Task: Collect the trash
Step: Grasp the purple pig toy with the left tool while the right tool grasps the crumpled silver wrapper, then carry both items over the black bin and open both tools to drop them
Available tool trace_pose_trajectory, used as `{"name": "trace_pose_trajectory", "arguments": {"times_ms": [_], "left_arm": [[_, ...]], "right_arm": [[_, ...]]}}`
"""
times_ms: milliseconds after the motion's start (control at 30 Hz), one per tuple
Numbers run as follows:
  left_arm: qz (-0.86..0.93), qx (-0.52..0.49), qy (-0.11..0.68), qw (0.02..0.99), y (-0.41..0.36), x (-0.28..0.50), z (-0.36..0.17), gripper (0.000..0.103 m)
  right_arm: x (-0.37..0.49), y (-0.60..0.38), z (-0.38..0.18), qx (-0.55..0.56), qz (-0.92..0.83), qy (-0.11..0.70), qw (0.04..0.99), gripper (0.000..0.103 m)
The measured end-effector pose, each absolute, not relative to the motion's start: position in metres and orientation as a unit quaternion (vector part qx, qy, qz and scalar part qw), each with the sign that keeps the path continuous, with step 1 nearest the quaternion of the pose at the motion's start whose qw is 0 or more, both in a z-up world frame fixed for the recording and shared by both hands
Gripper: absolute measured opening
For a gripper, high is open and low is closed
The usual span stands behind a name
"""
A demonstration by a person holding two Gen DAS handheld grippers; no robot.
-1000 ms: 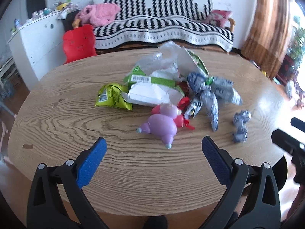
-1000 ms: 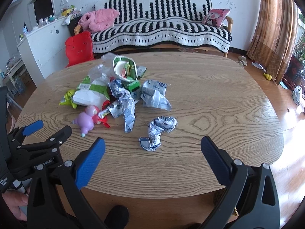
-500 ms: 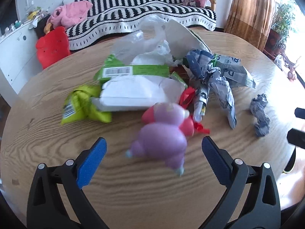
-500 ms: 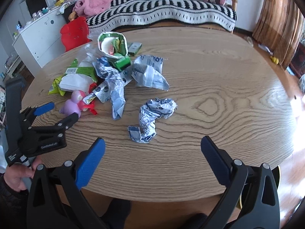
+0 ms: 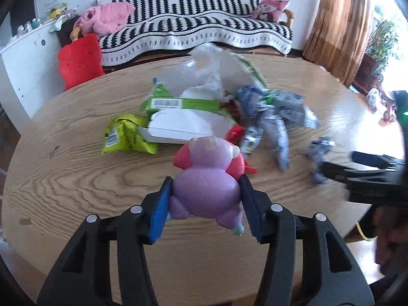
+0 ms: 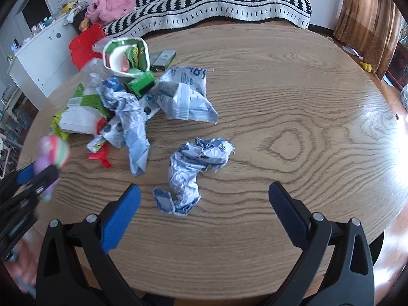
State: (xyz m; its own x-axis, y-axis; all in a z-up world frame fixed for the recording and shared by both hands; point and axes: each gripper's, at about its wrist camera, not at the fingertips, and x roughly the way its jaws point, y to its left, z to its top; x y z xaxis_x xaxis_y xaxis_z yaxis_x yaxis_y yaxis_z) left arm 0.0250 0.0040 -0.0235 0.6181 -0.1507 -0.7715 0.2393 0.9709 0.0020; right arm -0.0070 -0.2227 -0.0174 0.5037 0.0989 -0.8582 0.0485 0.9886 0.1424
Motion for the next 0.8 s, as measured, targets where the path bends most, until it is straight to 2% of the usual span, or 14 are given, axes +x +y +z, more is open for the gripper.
{"name": "trace_pose_trajectory", "arguments": {"times_ms": [100, 133, 200, 233, 267, 500, 667, 800], "left_arm": [[-0.118, 0.055, 0.412, 0.902, -0.007, 0.019, -0.018, 0.052], [-0.120, 0.053, 0.411, 0.902, -0.010, 0.019, -0.017, 0.052], [-0.121, 0.051, 0.413, 0.901, -0.014, 0.020, -0.018, 0.052], [-0.121, 0.052, 0.414, 0.901, -0.017, 0.020, -0.017, 0.052], [-0.123, 0.055, 0.413, 0.901, -0.022, 0.020, -0.017, 0.052], [-0.154, 0.066, 0.400, 0.901, -0.057, 0.012, -0.009, 0.052], [-0.206, 0.071, 0.389, 0.895, -0.112, -0.003, -0.003, 0.052], [-0.273, 0.073, 0.392, 0.876, -0.171, -0.024, -0.006, 0.052]], "right_arm": [[0.005, -0.216, -0.026, 0.051, 0.006, 0.498, 0.866, 0.096], [0.007, -0.215, -0.028, 0.045, 0.005, 0.498, 0.866, 0.090], [0.011, -0.208, -0.029, 0.020, -0.001, 0.494, 0.869, 0.070], [0.011, -0.205, -0.026, 0.010, 0.000, 0.489, 0.872, 0.032], [0.010, -0.206, -0.024, 0.018, 0.009, 0.489, 0.872, 0.026], [-0.027, -0.241, 0.016, 0.041, 0.017, 0.438, 0.898, 0.026], [-0.075, -0.317, 0.037, 0.059, -0.046, 0.409, 0.909, 0.026], [-0.113, -0.396, 0.032, 0.089, -0.117, 0.402, 0.904, 0.026]]}}
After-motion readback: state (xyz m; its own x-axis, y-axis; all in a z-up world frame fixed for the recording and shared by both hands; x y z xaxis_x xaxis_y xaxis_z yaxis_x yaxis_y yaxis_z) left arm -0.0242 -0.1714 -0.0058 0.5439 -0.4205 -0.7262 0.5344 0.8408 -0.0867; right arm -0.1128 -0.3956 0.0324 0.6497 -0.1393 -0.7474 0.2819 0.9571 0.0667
